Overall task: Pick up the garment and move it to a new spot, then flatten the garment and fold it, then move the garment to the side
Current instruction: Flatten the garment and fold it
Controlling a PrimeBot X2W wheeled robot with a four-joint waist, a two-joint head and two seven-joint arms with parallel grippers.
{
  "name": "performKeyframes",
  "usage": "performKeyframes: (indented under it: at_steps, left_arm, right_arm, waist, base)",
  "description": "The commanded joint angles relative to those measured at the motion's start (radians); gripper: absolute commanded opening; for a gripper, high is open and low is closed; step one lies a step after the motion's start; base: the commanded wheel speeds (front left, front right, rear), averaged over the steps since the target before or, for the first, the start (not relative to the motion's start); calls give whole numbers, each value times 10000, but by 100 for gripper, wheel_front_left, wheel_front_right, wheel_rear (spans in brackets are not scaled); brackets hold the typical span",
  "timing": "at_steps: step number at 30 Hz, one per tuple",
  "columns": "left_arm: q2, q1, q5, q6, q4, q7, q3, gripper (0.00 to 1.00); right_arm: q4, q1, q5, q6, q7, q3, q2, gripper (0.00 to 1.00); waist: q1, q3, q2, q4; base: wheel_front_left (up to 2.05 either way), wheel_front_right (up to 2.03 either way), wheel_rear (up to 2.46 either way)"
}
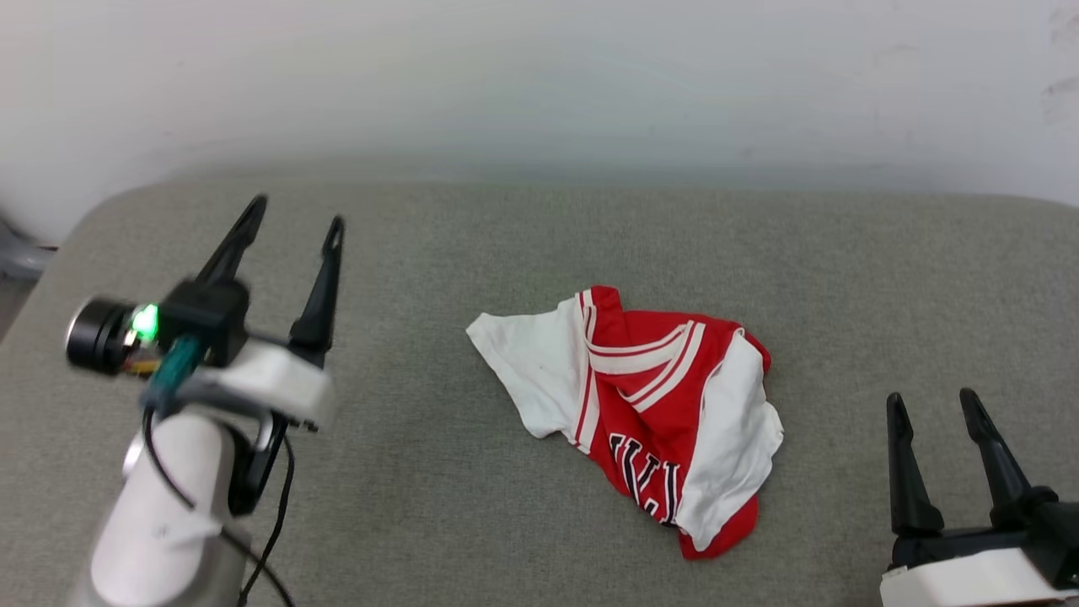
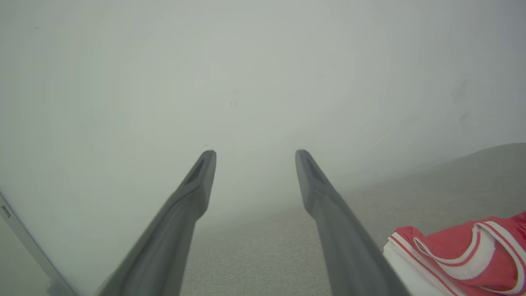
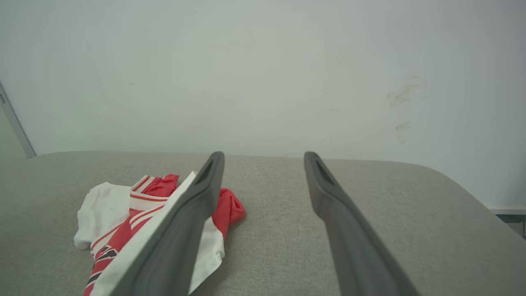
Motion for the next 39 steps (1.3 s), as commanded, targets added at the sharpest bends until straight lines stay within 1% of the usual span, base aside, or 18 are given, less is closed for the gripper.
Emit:
performKeyframes:
  at_steps: [1, 5, 11, 17, 20, 24, 28, 34, 36, 39]
  left_arm:
    - [289, -631, -340, -36, 260, 500, -531, 100]
    - [1124, -2296, -1556, -28, 354, 1566, -1874, 100]
    - [1983, -4287, -3551, -32, 720, 3805, -3524, 100]
    - [2551, -5605, -5523, -33, 1355, 6652, -5335, 100]
    - [2787, -6039, -6196, -34, 1614, 7649, -6201, 100]
    - [2994, -6567, -6868, -34, 1991, 8674, -7191, 100]
    - [3156, -6919, -7247, -34, 2338, 9311, -8181, 100]
    - [3384, -7171, -7510, -35, 2984, 9556, -9387, 100]
    - [3489, -7291, -7392, -35, 3179, 9512, -9840, 100]
    - [3450, -7064, -7755, -35, 3497, 9660, -10447, 100]
  right_arm:
    - [-67, -247, -31, -7, -20, -2, 15, 100]
    - [-157, -567, -81, -7, -20, -34, 14, 100]
    - [-229, -935, -56, -7, -20, -67, 12, 100]
    - [-272, -1253, -15, -7, -20, 0, 12, 100]
    - [-287, -1436, -8, -7, -20, 45, 15, 100]
    - [-323, -1643, 18, -7, -20, 73, 15, 100]
    - [-356, -1827, 62, -7, -20, 123, 14, 100]
    - [-363, -2046, 165, -7, -20, 232, 15, 100]
    - [-371, -2100, 172, -7, -20, 251, 15, 100]
    - [-382, -2137, 170, -7, -20, 250, 15, 100]
  waist:
    - [-1, 324, -1, -166]
    - [-1, 800, -1, -361]
    - [-1, 1416, -1, -669]
    - [-1, 1944, -1, -1000]
    - [-1, 2202, -1, -1181]
    - [-1, 2545, -1, -1409]
    - [-1, 2888, -1, -1627]
    - [-1, 3270, -1, -1934]
    - [-1, 3361, -1, -2010]
    - [-1, 3433, -1, -2070]
  base:
    - [0, 0, 0]
    - [0, 0, 0]
    - [0, 0, 0]
    - [0, 0, 0]
    - [0, 0, 0]
    - [0, 0, 0]
    - [0, 0, 0]
    - [0, 0, 0]
    - [0, 0, 0]
    - [0, 0, 0]
